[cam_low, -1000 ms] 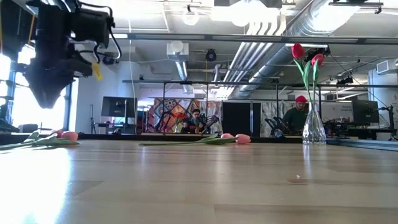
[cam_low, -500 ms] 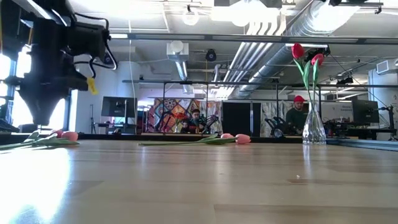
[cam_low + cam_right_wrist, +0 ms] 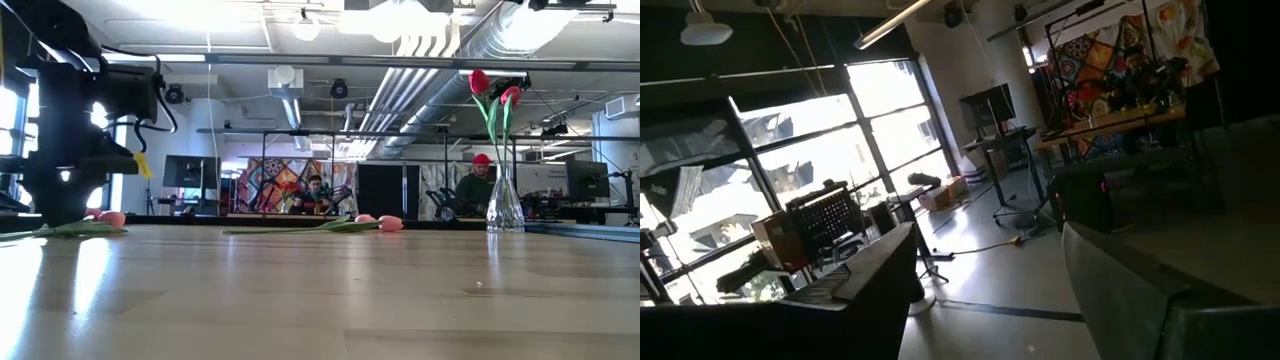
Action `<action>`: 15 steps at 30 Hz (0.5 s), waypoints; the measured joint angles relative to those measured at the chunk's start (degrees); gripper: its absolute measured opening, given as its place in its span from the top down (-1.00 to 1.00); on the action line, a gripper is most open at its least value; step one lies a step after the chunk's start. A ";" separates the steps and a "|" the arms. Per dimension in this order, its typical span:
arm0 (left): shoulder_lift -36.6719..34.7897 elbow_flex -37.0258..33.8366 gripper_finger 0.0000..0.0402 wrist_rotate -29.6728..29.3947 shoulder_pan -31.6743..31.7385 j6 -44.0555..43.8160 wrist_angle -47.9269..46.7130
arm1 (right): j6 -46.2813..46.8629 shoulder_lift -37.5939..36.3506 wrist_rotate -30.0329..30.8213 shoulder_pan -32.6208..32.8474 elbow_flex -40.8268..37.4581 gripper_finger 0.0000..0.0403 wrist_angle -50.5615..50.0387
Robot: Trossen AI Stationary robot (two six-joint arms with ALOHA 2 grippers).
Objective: Sort flowers into vase by color
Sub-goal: Put the red flower into the top transparent vase
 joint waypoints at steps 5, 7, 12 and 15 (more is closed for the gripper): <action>0.13 0.12 0.72 -0.59 0.00 1.68 0.32 | 0.45 0.00 -0.02 0.00 0.00 -0.18 -0.11; 0.20 0.31 0.86 -1.04 0.00 1.77 0.07 | 0.64 0.00 -0.02 0.00 0.00 -0.18 -0.09; 0.26 1.75 0.95 -1.29 0.04 2.21 -1.01 | 1.09 0.00 -0.04 0.00 0.00 -0.18 -0.11; 0.39 4.61 0.97 -1.86 0.11 3.68 -3.28 | 1.12 0.00 -0.07 0.02 0.00 -0.18 -0.07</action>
